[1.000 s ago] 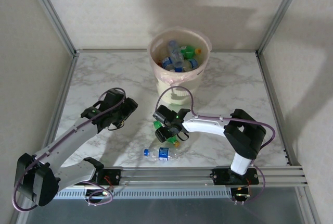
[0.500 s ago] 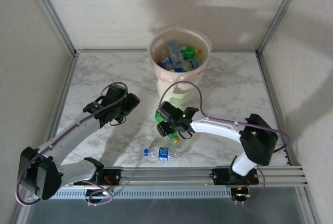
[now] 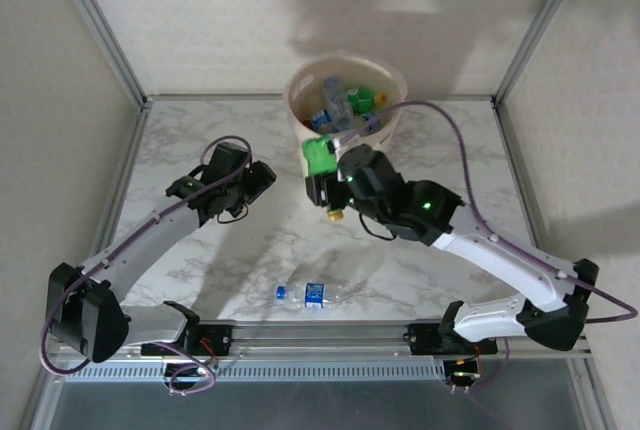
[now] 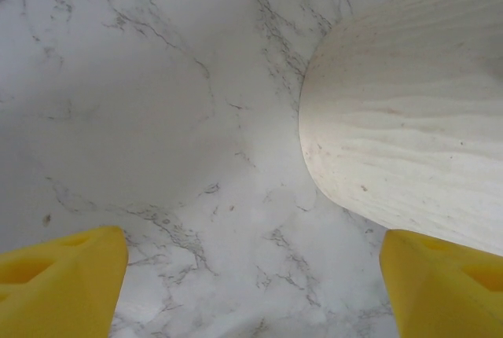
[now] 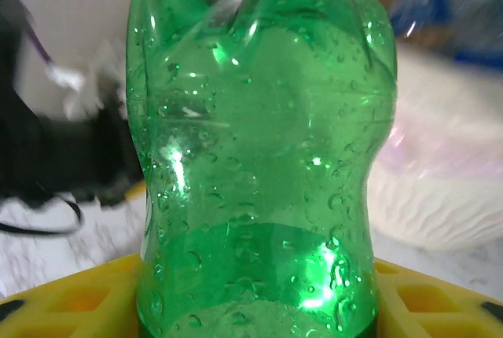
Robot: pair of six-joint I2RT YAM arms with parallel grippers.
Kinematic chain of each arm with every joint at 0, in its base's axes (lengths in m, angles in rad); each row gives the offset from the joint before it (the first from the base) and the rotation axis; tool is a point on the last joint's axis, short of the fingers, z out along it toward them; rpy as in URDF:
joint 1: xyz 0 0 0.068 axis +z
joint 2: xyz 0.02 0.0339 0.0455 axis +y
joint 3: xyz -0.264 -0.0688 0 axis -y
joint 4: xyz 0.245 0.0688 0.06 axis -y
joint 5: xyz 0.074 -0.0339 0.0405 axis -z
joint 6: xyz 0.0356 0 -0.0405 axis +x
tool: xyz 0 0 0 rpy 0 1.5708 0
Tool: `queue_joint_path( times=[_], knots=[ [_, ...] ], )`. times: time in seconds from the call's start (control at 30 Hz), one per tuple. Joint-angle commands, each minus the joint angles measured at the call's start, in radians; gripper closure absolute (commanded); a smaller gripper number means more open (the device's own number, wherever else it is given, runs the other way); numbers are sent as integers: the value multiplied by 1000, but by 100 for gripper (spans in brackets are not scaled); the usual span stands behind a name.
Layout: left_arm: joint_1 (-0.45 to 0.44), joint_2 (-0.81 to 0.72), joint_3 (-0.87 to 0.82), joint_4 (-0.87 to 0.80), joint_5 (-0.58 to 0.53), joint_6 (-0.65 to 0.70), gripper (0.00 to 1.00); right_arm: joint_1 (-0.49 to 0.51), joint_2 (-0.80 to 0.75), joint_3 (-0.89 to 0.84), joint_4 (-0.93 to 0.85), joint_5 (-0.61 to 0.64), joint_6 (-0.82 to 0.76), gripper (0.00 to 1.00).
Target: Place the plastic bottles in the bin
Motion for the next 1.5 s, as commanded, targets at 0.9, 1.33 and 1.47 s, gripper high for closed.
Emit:
queue_joint_path(
  times=[0.9,1.33,1.47],
  knots=[
    [-2,-68,-4,13,-29,104,16,-481,457,759,-310,-32,22,55],
    [-1,-112,-24,-4,-30,122,15,-493,502,698,-287,-39,32,54],
    [-2,-122,-37,-2,-28,111,15,-503,524,716,-293,-32,21,47]
  ],
)
